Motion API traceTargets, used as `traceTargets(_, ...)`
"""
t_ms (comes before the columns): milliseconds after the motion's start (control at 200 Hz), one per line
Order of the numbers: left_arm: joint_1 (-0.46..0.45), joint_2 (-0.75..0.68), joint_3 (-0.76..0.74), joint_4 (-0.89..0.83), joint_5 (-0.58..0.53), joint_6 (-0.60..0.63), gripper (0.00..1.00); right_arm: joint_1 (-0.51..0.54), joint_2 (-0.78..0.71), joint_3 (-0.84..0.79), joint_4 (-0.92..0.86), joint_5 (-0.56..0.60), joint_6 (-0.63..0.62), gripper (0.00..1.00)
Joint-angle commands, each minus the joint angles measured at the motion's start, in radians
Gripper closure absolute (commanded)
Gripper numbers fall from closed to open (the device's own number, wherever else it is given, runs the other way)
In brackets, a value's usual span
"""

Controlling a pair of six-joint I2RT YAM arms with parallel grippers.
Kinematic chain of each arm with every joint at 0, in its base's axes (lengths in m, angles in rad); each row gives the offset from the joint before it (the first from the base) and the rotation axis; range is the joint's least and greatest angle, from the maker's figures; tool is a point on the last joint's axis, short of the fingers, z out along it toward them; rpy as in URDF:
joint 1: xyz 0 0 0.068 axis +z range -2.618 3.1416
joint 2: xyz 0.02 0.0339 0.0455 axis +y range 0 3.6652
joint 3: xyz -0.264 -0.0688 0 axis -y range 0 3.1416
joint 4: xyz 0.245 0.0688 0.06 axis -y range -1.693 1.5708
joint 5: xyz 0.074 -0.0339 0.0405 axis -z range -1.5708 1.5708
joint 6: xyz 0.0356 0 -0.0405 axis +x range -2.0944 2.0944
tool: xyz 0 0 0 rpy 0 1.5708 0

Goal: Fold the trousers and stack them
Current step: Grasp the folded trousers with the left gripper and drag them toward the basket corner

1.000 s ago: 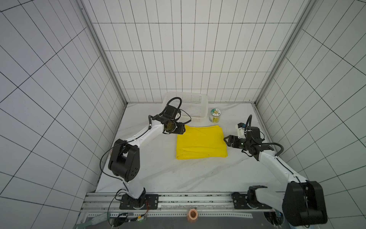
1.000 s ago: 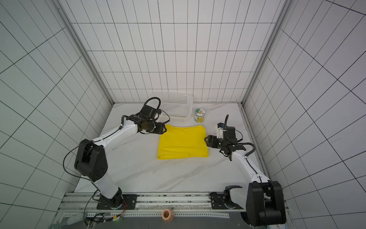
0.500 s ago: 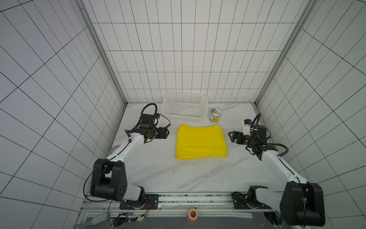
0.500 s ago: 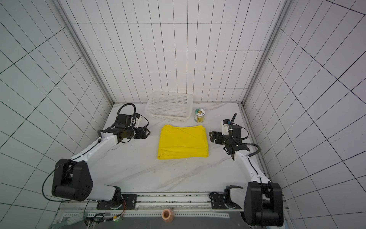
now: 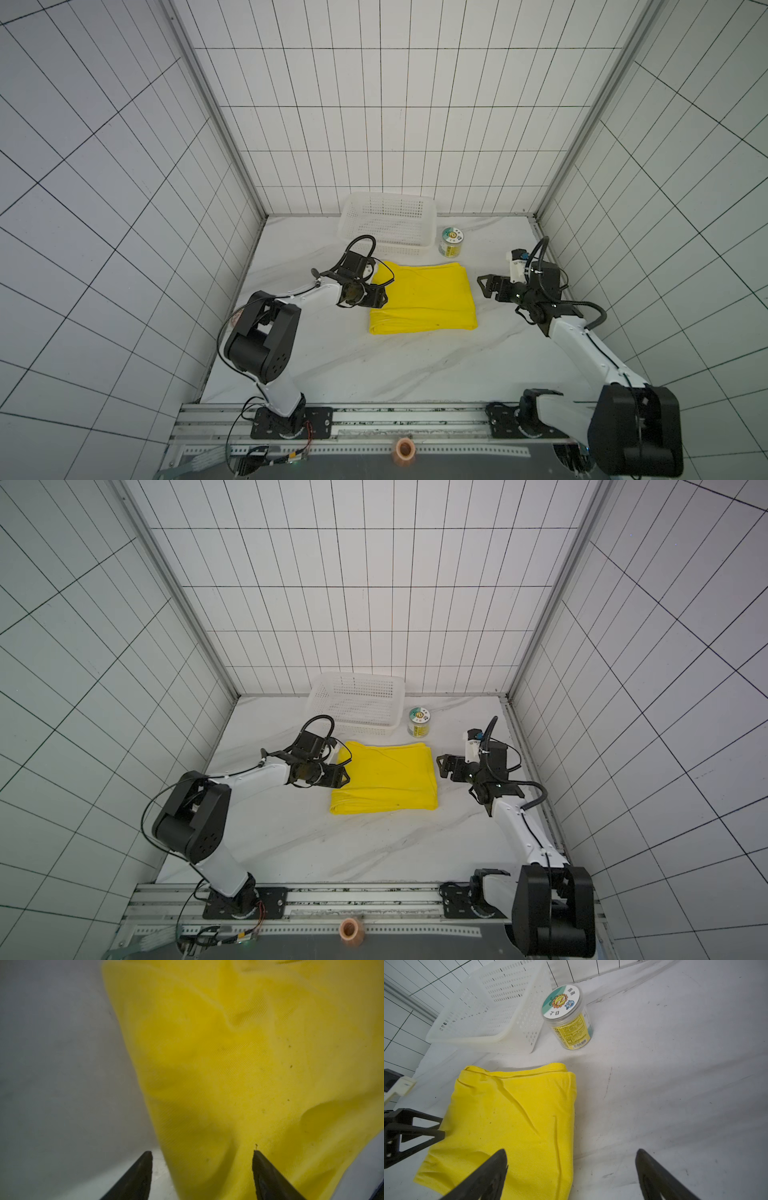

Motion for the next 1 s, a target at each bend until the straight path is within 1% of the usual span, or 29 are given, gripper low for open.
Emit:
traceTargets(0,-0.010,0.051,0.032,0.028,-0.042,-0.045,0.44,-0.004,-0.016,0.034,-0.010,-0.012,-0.029,0.04)
traceTargets(60,-0.011,0.070,0.042,0.009,-0.073,-0.043,0.63,-0.003,-0.019,0.032,-0.013,-0.006,-0.032,0.05)
traceTargets(100,-0.013,0.080,0.051,-0.016,-0.108,-0.038,0.73,-0.004,-0.021,0.032,-0.020,-0.003,-0.033,0.04)
traceTargets(140,-0.011,0.091,0.069,-0.065,-0.157,-0.032,0.80,-0.003,-0.023,0.031,-0.023,-0.001,-0.033,0.05)
traceTargets(185,-0.003,0.096,0.092,-0.120,-0.215,-0.025,0.83,-0.005,-0.026,0.030,-0.027,0.004,-0.033,0.05)
traceTargets(245,0.024,0.080,0.100,-0.171,-0.283,-0.016,0.84,-0.004,-0.029,0.028,-0.031,0.008,-0.033,0.05)
traceTargets(320,0.084,0.056,0.107,-0.225,-0.326,0.015,0.84,-0.004,-0.034,0.027,-0.036,0.009,-0.033,0.05)
traceTargets(465,0.246,0.042,0.129,-0.304,-0.427,0.090,0.84,-0.005,-0.031,0.030,-0.038,0.003,-0.032,0.05)
traceTargets(525,0.313,0.050,0.147,-0.323,-0.460,0.103,0.84,-0.003,-0.025,0.035,-0.040,-0.003,-0.033,0.05)
traceTargets(635,0.411,0.060,0.178,-0.331,-0.546,0.120,0.84,-0.004,-0.008,0.047,-0.041,-0.014,-0.039,0.05)
traceTargets(720,0.490,0.093,0.217,-0.330,-0.605,0.123,0.84,-0.004,0.000,0.057,-0.047,-0.019,-0.043,0.05)
traceTargets(850,0.601,0.157,0.306,-0.324,-0.641,0.117,0.84,-0.003,-0.005,0.055,-0.055,-0.020,-0.044,0.05)
traceTargets(995,0.661,0.251,0.458,-0.339,-0.674,0.124,0.84,-0.004,-0.021,0.045,-0.068,-0.013,-0.045,0.06)
